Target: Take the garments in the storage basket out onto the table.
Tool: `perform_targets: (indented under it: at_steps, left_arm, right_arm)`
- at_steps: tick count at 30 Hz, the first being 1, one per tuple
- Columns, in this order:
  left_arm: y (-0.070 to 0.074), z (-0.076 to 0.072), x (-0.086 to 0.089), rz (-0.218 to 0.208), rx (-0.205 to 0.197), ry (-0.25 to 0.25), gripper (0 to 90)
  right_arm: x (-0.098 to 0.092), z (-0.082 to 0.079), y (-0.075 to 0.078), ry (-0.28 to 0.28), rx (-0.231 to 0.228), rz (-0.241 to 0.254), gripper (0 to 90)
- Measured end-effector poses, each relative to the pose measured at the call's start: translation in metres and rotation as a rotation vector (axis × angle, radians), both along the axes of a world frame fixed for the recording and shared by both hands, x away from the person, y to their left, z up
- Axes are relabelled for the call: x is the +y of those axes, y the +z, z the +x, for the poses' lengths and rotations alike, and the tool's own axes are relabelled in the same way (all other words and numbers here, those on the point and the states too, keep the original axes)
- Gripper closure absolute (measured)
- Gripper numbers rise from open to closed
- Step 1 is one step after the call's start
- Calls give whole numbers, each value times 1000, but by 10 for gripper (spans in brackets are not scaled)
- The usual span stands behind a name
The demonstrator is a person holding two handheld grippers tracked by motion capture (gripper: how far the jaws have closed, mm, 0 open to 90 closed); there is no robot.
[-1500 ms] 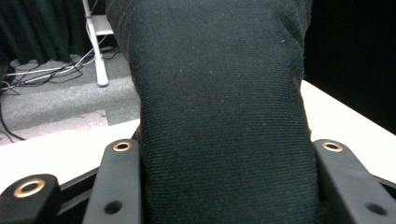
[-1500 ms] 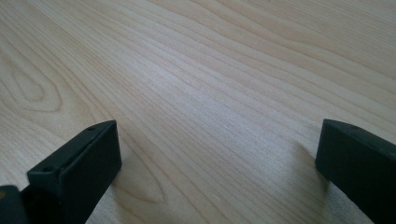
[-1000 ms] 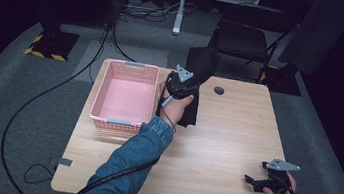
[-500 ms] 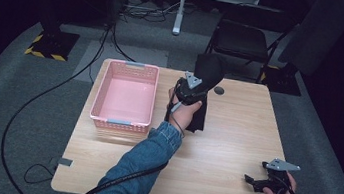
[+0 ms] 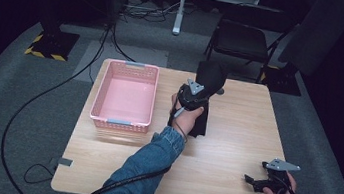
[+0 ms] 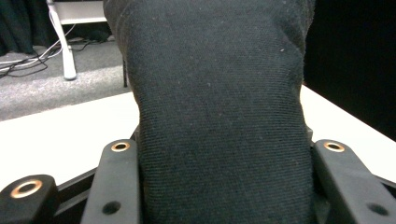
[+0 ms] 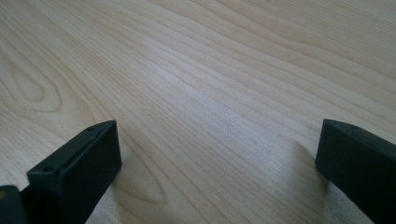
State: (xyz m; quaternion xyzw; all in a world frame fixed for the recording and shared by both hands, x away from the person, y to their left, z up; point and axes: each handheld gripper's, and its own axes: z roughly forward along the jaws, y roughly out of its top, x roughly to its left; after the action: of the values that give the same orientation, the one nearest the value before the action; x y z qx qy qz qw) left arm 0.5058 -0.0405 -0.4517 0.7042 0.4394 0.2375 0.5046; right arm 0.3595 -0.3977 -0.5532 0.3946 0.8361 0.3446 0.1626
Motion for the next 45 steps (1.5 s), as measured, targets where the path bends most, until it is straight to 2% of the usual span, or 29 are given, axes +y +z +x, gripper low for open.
perform_targets:
  at_steps: [13,23,31,45]
  left_arm:
    - [-18,-1,-6,16,29,-14,482]
    - [-25,-1,-11,22,44,-24,480]
    - [-34,0,-13,25,78,-26,480]
    - [-42,0,-18,31,98,-36,480]
  right_arm:
    - [0,0,0,0,0,0,1]
    - [0,0,0,1,0,0,1]
    - [0,0,0,0,0,0,1]
    - [0,0,0,0,0,0,1]
